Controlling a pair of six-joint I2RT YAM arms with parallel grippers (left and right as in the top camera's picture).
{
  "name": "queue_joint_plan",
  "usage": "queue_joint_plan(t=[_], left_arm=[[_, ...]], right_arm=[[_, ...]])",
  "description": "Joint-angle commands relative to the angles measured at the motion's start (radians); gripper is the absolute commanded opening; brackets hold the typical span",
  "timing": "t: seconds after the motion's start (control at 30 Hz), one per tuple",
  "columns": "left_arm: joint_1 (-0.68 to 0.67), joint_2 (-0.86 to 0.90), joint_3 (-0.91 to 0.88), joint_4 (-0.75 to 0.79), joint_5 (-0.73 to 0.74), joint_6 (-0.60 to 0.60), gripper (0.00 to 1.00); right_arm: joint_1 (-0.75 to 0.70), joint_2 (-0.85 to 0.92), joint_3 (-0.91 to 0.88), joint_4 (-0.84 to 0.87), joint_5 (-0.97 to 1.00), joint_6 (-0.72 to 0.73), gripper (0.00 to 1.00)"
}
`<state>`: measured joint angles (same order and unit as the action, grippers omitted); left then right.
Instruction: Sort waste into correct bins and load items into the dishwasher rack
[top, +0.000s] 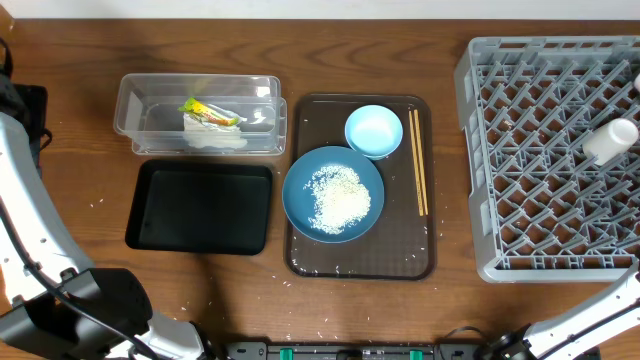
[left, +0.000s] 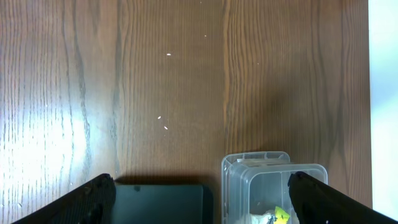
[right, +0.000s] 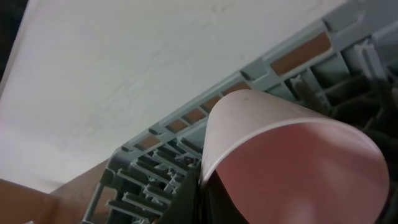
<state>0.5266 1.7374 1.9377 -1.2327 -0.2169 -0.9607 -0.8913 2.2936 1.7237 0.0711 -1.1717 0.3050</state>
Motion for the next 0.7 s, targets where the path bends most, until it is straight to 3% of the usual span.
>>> queue_joint_plan(t=[0.0, 0.67], left_arm=[[0.002, 0.006, -0.001, -0.005, -0.02, 0.014, 0.92], [0.002, 0.006, -0.001, -0.005, -0.02, 0.014, 0.92]], right_arm=[[0.023, -0.002, 0.005, 0.016, 0.001, -0.013, 0.01], [-0.001, 0.046, 0.006, -0.006, 0.116, 0.092, 0.03]])
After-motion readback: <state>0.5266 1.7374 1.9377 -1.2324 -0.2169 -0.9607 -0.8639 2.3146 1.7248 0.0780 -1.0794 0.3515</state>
